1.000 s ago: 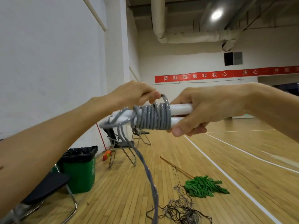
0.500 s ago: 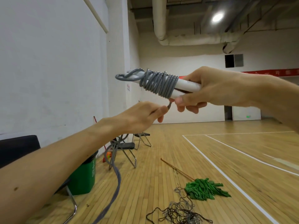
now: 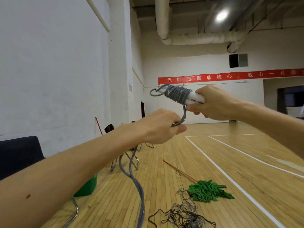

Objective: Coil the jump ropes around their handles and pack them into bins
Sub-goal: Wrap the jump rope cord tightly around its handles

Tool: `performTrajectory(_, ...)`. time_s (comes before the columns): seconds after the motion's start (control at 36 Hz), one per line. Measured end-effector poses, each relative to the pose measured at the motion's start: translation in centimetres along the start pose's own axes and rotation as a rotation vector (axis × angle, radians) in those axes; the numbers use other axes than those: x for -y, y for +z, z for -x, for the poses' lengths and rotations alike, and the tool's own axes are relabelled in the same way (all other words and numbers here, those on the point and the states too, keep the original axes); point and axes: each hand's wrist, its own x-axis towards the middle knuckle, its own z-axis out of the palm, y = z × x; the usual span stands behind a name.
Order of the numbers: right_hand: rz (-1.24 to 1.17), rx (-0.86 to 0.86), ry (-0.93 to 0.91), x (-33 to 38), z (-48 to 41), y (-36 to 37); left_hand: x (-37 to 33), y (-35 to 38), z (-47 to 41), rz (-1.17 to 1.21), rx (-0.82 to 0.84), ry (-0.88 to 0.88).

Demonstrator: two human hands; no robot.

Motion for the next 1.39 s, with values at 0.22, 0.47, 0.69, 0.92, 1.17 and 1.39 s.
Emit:
performTrajectory(0.22,0.103,-0.046,0.059,-1.7,-0.1,-0.1,0.2,-1.4,-0.3,-0.094,-0.052,-0.022)
performTrajectory(0.47,0.212,-0.012,0.138,-3.0,-1.0,0.6,0.3,-1.9,-0.4,-0.213,0.007,-0.004)
performTrajectory(0.69,0.266,0.354,0.211,-1.3,-0.7,1.1,-0.6,-4.5,-1.4,-0.897,-0.112,0.286)
performTrajectory(0.92,0.187,0.612,0.139,1.6,0.7,0.6,-0.9,-6.9,-1.7,-0.83,-0.224,0.521)
performTrajectory(1.17,-0.026,0.667,-0.065,3.8,2.8,-0.2,-0.3,-7.6,-1.6,-0.672,-0.225,0.462)
performTrajectory(1.39,-0.302,0.603,-0.193,4.2,4.3,-2.2,0.6,-7.9,-1.3,-0.39,-0.212,0.297)
